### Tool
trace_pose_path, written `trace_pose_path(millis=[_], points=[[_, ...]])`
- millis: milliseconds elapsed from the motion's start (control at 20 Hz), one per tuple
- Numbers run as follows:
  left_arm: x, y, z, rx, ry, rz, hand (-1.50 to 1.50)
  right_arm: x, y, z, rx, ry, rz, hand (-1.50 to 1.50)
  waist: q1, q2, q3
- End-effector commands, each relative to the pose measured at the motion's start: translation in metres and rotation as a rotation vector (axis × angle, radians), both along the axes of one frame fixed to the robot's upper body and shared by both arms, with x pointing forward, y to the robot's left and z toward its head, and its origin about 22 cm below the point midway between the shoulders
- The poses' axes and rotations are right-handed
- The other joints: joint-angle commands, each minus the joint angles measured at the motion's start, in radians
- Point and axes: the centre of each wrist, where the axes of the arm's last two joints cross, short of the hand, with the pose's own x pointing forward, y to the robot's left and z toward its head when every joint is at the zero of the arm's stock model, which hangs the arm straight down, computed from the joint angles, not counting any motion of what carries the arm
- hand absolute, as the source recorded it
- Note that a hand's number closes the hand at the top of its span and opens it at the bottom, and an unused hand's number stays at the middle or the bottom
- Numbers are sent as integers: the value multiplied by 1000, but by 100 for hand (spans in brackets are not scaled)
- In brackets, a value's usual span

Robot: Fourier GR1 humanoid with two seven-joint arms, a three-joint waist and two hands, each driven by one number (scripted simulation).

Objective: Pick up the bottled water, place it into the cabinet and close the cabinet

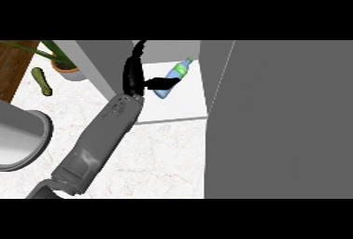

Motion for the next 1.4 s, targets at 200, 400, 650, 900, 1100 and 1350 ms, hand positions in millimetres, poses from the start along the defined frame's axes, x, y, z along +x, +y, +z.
trace_pose_path(millis=[200,400,650,900,1100,1350], points=[[15,34,6,-84,-83,-44,-150,-7,4,3,5,-13,0,-150,11,14,-7],[22,35,20,-196,-170,-139,-150,-1,-5,-9,-11,-20,-35,-150,25,11,-6],[3,32,-12,-312,-204,-242,-150,-1,2,-13,-21,-7,-67,-150,69,-7,-5],[2,30,-9,-379,-253,-305,-150,-22,0,4,-30,6,-60,-150,79,-15,-5],[1,31,-1,-401,-247,-346,-150,-17,-5,8,-25,14,-84,-150,94,-19,-5],[-30,12,-15,-463,-270,-384,-150,-21,-7,0,-19,20,-86,-150,105,-24,-5]])
